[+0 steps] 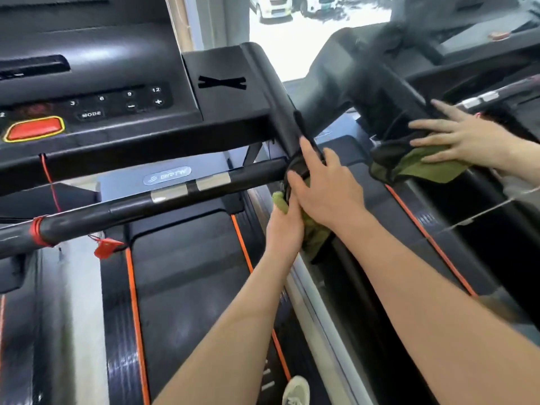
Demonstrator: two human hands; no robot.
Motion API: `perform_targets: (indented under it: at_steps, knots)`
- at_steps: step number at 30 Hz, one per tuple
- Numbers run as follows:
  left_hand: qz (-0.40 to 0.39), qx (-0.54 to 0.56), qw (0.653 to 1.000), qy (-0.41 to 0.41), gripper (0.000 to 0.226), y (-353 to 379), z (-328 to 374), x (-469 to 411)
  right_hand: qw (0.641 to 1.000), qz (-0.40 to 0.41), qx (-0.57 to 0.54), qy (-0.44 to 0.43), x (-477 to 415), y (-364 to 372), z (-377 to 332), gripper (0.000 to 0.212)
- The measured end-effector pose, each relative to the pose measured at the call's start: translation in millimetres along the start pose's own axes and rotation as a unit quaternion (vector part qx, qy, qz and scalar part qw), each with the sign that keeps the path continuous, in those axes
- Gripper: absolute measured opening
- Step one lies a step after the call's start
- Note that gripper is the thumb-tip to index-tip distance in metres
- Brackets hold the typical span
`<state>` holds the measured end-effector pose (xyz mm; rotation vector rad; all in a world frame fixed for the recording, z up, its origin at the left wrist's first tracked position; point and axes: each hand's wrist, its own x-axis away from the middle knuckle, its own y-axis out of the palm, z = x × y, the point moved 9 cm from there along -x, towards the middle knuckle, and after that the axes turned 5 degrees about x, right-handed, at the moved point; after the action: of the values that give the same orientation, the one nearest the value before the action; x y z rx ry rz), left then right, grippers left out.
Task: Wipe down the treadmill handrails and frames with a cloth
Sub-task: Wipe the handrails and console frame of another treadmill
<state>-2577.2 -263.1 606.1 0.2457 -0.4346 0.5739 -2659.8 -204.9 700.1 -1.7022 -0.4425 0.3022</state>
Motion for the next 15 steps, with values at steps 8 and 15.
perform_targets:
  at_steps: [8, 15]
  knots:
    - [-0.049, -0.372, 0.922, 0.089, 0.039, 10, -16, 96, 1.0, -0.005, 0.0, 0.027, 109, -1, 43, 0.066]
    - [0.127, -0.503, 0.811, 0.27, 0.062, 2, 57, 45, 0.997, 0.024, -0.069, 0.017, 34, -1, 20, 0.058]
